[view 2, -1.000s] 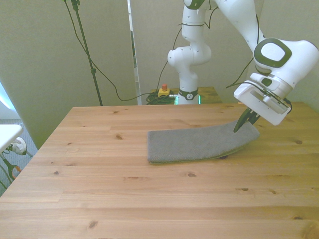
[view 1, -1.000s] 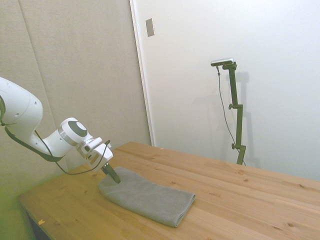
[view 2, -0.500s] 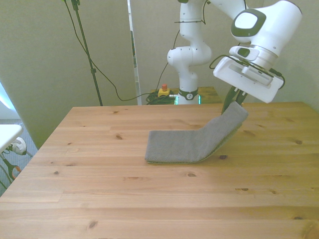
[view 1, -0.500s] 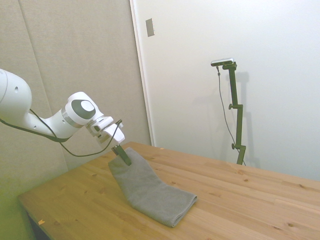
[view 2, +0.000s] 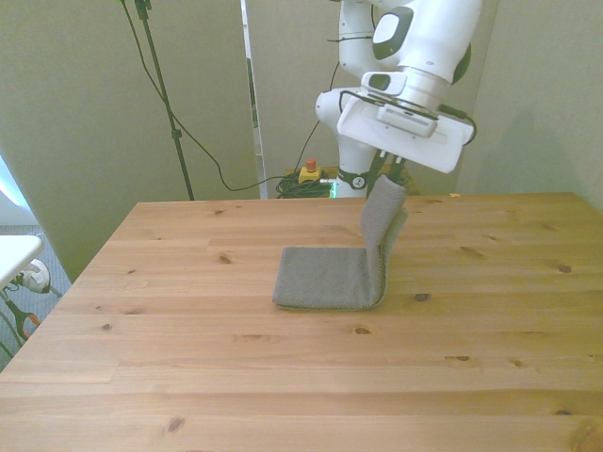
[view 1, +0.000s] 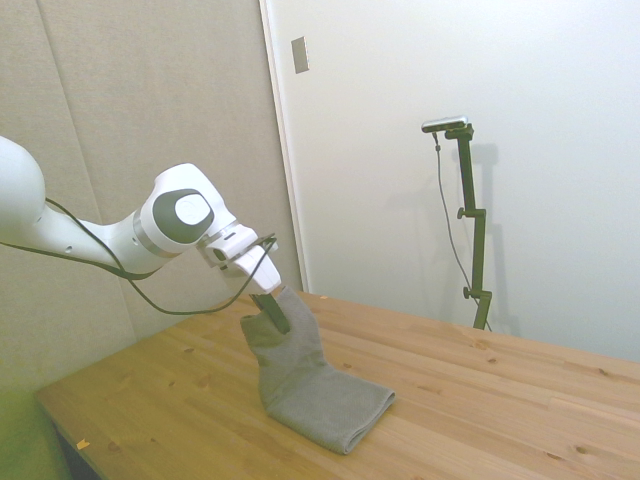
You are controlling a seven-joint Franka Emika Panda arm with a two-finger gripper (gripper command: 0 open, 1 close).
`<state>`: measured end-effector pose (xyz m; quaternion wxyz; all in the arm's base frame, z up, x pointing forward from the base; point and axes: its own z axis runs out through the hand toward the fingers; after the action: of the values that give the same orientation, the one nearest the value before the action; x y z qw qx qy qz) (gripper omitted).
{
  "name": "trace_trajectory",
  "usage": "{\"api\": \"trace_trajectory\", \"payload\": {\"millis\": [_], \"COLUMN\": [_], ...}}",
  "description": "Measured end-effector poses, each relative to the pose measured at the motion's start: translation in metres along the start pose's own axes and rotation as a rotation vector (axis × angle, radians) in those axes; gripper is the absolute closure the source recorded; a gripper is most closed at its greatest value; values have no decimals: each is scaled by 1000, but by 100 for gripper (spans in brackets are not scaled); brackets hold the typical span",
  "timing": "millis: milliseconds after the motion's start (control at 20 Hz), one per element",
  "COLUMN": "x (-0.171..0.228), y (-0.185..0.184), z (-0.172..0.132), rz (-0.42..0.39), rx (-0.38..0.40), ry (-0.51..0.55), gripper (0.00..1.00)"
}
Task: Fold the towel
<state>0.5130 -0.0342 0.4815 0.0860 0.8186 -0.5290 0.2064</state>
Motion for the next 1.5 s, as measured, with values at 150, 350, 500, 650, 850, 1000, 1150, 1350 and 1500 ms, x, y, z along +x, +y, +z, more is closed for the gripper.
{"api": "trace_trajectory", "payload": {"millis": [150,350,500,650,850,1000,1150,1350,1500], "x": [21,35,45,54,62,66,67,68,67], "y": [16,29,36,44,50,52,53,53,52], "z": [21,42,50,56,60,58,56,51,48], "rz": [30,46,62,71,67,69,69,70,66], "rx": [11,9,11,11,39,43,46,55,59], "ry": [-40,-89,-108,-127,-176,-175,-172,-167,-164], "gripper": [100,100,100,0,0,0,0,0,0]}}
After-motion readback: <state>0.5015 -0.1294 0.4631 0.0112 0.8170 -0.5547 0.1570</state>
